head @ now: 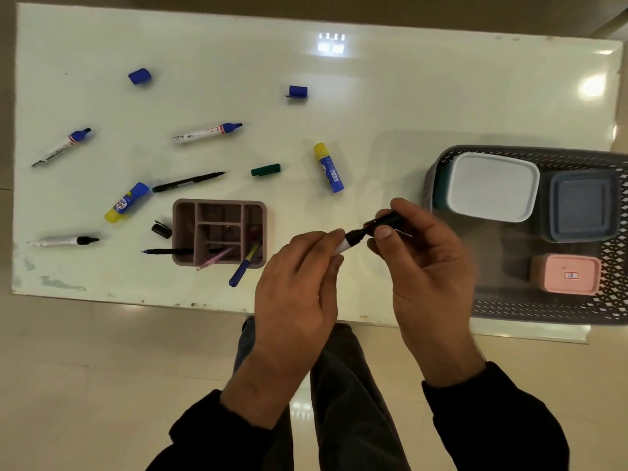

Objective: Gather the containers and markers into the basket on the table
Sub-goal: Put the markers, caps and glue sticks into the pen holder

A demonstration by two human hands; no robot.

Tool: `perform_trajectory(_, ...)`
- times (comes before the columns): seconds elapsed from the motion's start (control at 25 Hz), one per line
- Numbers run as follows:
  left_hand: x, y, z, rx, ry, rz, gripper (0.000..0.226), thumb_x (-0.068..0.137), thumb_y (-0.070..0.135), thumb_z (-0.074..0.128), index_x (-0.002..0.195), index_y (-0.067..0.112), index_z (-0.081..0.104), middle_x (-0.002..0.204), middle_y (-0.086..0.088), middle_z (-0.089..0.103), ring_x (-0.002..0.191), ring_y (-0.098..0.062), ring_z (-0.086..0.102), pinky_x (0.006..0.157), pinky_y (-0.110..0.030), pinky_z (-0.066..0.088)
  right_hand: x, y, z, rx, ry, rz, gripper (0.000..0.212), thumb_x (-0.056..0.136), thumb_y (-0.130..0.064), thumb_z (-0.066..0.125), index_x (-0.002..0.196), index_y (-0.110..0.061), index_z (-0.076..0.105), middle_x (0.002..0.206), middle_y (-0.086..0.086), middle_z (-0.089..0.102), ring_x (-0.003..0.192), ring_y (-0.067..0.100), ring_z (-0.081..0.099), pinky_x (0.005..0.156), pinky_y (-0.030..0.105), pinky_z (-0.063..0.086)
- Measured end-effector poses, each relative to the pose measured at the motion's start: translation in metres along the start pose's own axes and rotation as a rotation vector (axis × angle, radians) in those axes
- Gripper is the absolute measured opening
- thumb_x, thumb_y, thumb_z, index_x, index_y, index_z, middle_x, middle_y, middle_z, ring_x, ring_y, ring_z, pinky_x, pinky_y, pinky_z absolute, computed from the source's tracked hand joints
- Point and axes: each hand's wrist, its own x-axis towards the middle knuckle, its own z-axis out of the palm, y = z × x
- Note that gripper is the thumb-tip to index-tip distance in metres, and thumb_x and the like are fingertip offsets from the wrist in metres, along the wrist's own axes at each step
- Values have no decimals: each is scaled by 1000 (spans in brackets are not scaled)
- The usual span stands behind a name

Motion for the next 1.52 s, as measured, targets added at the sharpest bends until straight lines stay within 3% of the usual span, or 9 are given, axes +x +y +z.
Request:
perform_trajectory(0.2, -4, -6, -25, 23, -7, 77, 33, 96, 17, 57, 120, -3, 68, 108, -19, 70, 96, -32, 68, 79, -50, 57, -15, -5, 18, 1, -62, 3, 34, 86, -20, 66, 119, -14, 66, 102, -1, 75, 97, 18, 73, 79, 25, 58)
perform_trajectory(0.36, -8, -14, -41, 9, -172, -27, 37, 96, 14, 62, 131, 2, 61, 125, -19, 65, 113, -30, 64, 98, -45, 51, -34, -2, 41, -51, -55, -27, 40, 87, -25, 63, 125, -15, 63, 103, -1, 74, 98, 18, 72, 78, 27, 59)
perform_trajectory(0.56, -20, -29, -58, -88, 18, 38, 32, 82, -3, 71, 113, -10, 69, 106, -25, 70, 94, -40, 70, 78, -55, 59, -55, 5, 72, -105, -7, -72, 39, 87, -27, 63, 125, -19, 64, 104, 0, 74, 99, 18, 72, 79, 32, 61)
perform_trajectory(0.76, -14, -55, -86, -130, 72, 52, 30, 92, 8, 56, 115, -5, 70, 109, -20, 70, 97, -35, 69, 80, -51, 59, -67, 9, 109, -123, 16, -103, 40, 87, -28, 65, 126, -20, 64, 105, -1, 74, 100, 19, 72, 79, 34, 61)
perform_trajectory(0.88, -6, -66, -101, -151, 49, 70, 30, 90, 5, 65, 118, -1, 69, 111, -18, 70, 100, -33, 69, 83, -53, 58, -68, 9, 124, -127, -17, -118, 39, 90, -26, 63, 128, -22, 62, 107, -3, 74, 103, 19, 71, 85, 40, 60)
perform_trajectory(1.0, 12, -85, -119, -181, 6, 61, 39, 93, 19, 67, 130, 7, 62, 124, -9, 63, 115, -24, 60, 97, -45, 51, -48, 6, 135, -153, -16, -258, 37, 95, -12, 65, 132, -13, 59, 112, 7, 72, 105, 24, 70, 91, 49, 56)
perform_trajectory(1.08, 25, -110, -134, -180, 79, 3, 43, 93, 26, 65, 132, 11, 58, 125, -4, 61, 115, -18, 58, 97, -34, 47, -24, 8, 144, -187, -14, -372, 37, 94, -6, 65, 130, -7, 59, 113, 11, 71, 105, 26, 70, 91, 45, 56)
perform_trajectory(1.24, 43, -171, -153, -126, 208, -150, 36, 94, 22, 62, 129, 12, 58, 118, 0, 64, 107, -14, 60, 92, -37, 49, 1, 29, 158, -413, -84, -455, 33, 93, -11, 68, 124, -18, 62, 111, -3, 72, 103, 12, 70, 88, 23, 56)
perform_trajectory(1.52, 66, -223, -138, -65, 98, -217, 30, 95, 16, 62, 124, 10, 61, 113, -1, 65, 105, -19, 60, 96, -42, 49, 10, 73, 161, -808, -228, -345, 22, 93, -25, 64, 114, -28, 61, 104, -16, 64, 98, -1, 60, 89, 10, 46)
